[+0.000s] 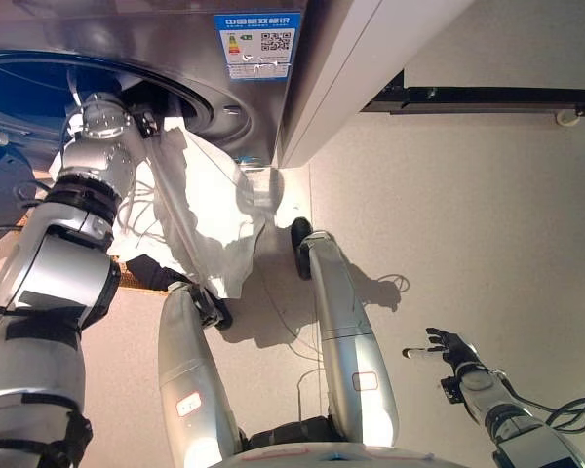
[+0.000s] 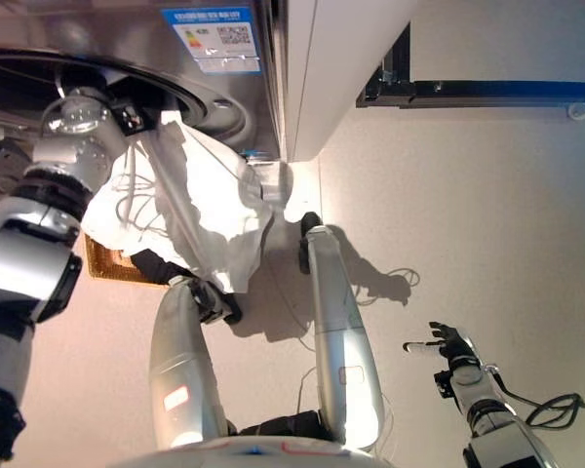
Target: Put the clothes in the basket into the washing machine.
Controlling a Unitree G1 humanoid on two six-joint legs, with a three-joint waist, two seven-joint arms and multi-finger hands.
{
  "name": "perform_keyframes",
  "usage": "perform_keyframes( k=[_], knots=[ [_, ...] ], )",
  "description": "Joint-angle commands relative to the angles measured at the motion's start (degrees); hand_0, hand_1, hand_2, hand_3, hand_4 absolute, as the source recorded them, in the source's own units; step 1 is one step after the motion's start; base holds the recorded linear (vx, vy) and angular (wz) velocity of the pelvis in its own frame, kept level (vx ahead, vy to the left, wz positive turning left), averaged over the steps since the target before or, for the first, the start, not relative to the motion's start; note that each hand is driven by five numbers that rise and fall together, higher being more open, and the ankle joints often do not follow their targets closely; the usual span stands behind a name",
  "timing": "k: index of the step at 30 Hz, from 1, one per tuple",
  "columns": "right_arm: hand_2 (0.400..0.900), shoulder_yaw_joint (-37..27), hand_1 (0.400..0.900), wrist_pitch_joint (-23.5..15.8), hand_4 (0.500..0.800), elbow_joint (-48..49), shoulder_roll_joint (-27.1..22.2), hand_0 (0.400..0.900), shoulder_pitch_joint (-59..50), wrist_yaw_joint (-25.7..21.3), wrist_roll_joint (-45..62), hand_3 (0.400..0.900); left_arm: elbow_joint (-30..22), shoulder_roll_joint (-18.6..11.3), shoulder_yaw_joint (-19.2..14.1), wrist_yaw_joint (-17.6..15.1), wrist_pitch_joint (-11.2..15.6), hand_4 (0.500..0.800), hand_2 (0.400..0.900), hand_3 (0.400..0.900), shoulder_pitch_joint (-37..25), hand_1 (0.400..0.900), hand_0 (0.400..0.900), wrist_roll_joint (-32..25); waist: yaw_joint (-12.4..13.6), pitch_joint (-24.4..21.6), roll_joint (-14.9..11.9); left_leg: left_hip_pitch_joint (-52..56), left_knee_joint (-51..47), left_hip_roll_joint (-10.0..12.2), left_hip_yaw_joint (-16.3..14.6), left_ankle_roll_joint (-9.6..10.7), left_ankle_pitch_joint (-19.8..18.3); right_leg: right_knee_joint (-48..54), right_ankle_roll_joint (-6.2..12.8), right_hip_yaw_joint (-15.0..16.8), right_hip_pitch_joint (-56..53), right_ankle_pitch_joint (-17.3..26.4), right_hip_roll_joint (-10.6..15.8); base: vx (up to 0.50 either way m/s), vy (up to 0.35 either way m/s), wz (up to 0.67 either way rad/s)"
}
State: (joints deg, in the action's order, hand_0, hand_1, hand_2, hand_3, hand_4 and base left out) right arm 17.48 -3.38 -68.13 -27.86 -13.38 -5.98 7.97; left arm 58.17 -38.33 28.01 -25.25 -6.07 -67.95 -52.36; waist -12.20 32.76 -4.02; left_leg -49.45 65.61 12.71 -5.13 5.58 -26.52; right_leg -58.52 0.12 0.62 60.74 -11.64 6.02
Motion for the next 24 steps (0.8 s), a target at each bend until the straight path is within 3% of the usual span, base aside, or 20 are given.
perform_keyframes(
  k=[1, 5, 10, 14, 18, 19, 20, 24],
  knots=[
    [0.900, 1.48, 0.900, 1.94, 0.800, -1.13, -1.91, 0.900, 5.37, -3.55, 2.31, 0.900, 1.07, 1.95, -4.43, 5.55, 2.23, 0.800, 0.900, 0.900, 9.18, 0.900, 0.900, 0.72, -0.33, -7.60, 1.10, -0.54, -5.63, 0.10, 1.25, -4.46, 3.33, 8.67, 3.32, 0.64, -9.09, 0.02, 4.48, -0.04, -0.037, 0.13],
    [0.900, 1.78, 0.900, 1.83, 0.800, -0.23, 0.07, 0.900, 5.55, -4.79, 1.70, 0.900, 1.96, 7.29, -9.05, 9.53, 2.84, 0.800, 0.900, 0.900, 19.70, 0.900, 0.900, 3.80, 1.37, -8.81, 1.04, 4.04, -10.47, -0.34, 0.86, -4.13, 4.61, 12.01, 3.53, -0.15, -13.34, 0.29, 5.16, -0.01, -0.041, 0.10],
    [0.900, 1.87, 0.900, 0.92, 0.800, -0.20, 1.02, 0.900, 5.18, -5.24, 1.33, 0.900, 3.29, 11.32, -10.55, 11.05, 4.04, 0.800, 0.900, 0.900, 26.88, 0.900, 0.900, 5.72, 3.30, -9.90, 0.74, 7.06, -12.71, -0.05, 1.16, -3.38, 5.11, 13.63, 3.72, -1.31, -16.77, -0.02, 6.62, -0.04, -0.040, 0.08],
    [0.900, 1.30, 0.900, 0.33, 0.800, -0.64, 1.78, 0.900, 5.13, -5.00, 1.45, 0.900, 4.72, 13.85, -10.82, 11.67, 5.31, 0.800, 0.900, 0.900, 31.50, 0.900, 0.900, 9.50, 4.75, -10.71, 0.11, 8.80, -13.38, 0.42, 1.44, -3.00, 5.18, 13.64, 3.79, -2.40, -18.76, -0.51, 7.49, -0.08, -0.057, 0.11],
    [0.900, 1.38, 0.900, -0.07, 0.800, -0.75, 2.69, 0.900, 4.87, -4.63, 0.24, 0.900, 7.25, 15.60, -8.97, 12.54, 6.04, 0.800, 0.900, 0.900, 36.19, 0.900, 0.900, 18.15, 6.26, -11.88, -0.37, 12.74, -17.47, 0.31, 1.47, -2.62, 6.78, 16.39, 3.79, -3.40, -22.95, -0.21, 7.82, -0.05, -0.064, 0.11],
    [0.900, 1.59, 0.900, 0.07, 0.800, -0.67, 2.79, 0.900, 4.80, -4.58, -0.20, 0.900, 7.98, 16.00, -8.58, 12.91, 6.24, 0.800, 0.900, 0.900, 37.43, 0.900, 0.900, 18.88, 6.56, -12.20, -0.39, 14.09, -19.12, 0.22, 1.45, -2.39, 7.47, 17.61, 3.76, -3.56, -24.29, 0.04, 7.88, -0.11, -0.038, 0.08],
    [0.900, 1.73, 0.900, 0.14, 0.800, -0.69, 3.04, 0.900, 4.64, -4.53, -1.40, 0.900, 9.04, 16.70, -8.69, 13.80, 6.44, 0.800, 0.900, 0.900, 39.29, 0.900, 0.900, 19.84, 6.90, -12.93, -0.48, 15.84, -22.80, -0.03, 0.90, -2.65, 10.56, 21.02, 3.31, -4.10, -26.13, 2.30, 8.02, -0.10, -0.029, 0.09],
    [0.900, 2.16, 0.900, 0.65, 0.800, -0.84, 3.64, 0.900, 5.03, -3.82, -6.24, 0.900, 12.21, 18.42, -9.65, 16.09, 5.92, 0.800, 0.900, 0.900, 45.59, 0.900, 0.900, 23.29, 8.63, -15.35, -0.19, 23.33, -30.86, -1.12, 0.54, -2.29, 13.59, 28.10, 3.96, -5.44, -33.88, 3.62, 8.54, 0.02, -0.014, 0.11]
  ],
)
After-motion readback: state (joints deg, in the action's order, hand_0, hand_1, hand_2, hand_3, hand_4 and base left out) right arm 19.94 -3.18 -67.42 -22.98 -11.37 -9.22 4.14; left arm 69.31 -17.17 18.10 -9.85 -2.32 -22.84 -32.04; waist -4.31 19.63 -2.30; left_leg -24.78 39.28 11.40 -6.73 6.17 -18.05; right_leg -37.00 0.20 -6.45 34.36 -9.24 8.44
